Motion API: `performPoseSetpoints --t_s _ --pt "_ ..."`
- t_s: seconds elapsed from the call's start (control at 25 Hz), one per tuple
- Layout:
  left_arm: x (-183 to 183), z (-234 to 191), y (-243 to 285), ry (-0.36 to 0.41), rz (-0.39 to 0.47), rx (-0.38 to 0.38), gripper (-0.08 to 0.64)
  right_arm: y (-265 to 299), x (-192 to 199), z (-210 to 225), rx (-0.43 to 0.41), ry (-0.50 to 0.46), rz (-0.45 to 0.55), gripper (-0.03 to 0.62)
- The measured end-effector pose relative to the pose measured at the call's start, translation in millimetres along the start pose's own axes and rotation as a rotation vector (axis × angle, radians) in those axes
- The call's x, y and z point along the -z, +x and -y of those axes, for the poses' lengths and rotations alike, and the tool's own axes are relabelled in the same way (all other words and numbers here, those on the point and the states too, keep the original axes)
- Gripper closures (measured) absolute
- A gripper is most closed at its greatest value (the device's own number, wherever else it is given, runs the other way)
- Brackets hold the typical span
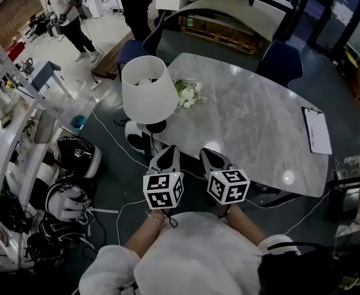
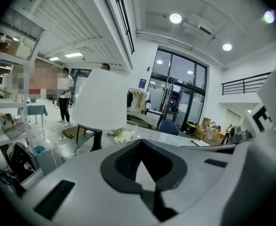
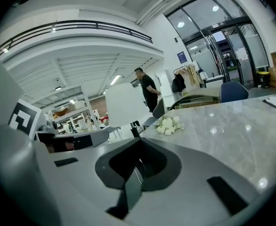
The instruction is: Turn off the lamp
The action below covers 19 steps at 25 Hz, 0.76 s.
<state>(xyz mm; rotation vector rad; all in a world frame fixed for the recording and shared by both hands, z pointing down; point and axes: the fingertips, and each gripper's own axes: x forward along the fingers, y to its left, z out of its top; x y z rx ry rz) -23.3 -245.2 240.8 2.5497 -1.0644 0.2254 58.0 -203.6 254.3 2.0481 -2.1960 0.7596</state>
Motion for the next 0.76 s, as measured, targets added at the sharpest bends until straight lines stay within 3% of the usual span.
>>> performPoseSetpoints --t_s 0.76 --pt "11.1 0.6 3.3 -0.003 -0.031 0.010 0.552 -1.8 2.9 7.9 0.023 0.008 -0.007 0.594"
